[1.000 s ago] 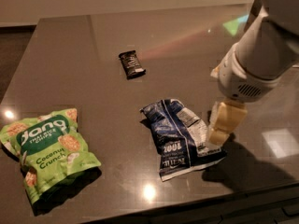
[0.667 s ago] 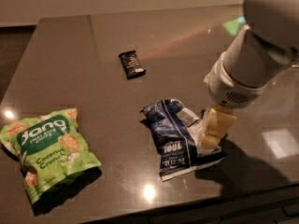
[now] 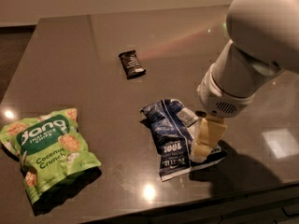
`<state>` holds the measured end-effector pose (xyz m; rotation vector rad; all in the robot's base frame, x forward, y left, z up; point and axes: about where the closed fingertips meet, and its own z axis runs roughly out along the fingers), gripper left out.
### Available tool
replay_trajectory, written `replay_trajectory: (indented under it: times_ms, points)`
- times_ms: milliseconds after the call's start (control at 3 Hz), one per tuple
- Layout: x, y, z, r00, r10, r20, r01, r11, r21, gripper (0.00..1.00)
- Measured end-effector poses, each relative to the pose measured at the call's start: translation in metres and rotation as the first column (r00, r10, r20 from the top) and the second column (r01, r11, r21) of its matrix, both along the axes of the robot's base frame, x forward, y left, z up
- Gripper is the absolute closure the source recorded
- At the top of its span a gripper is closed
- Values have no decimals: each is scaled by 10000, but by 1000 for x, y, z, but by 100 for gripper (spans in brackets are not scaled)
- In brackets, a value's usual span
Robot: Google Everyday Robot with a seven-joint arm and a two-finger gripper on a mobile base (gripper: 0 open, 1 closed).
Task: Move blue chip bag near green rice chip bag
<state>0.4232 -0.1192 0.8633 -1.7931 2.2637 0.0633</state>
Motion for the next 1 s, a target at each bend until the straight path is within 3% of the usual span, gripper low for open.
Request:
replay_trajectory:
  times_ms: [333,1000]
  points:
    - [-3,2,-3,9999,23,-152,-23,10000,20,17]
    - [-3,9,5,9997,249,-44,-250,9991,-352,64]
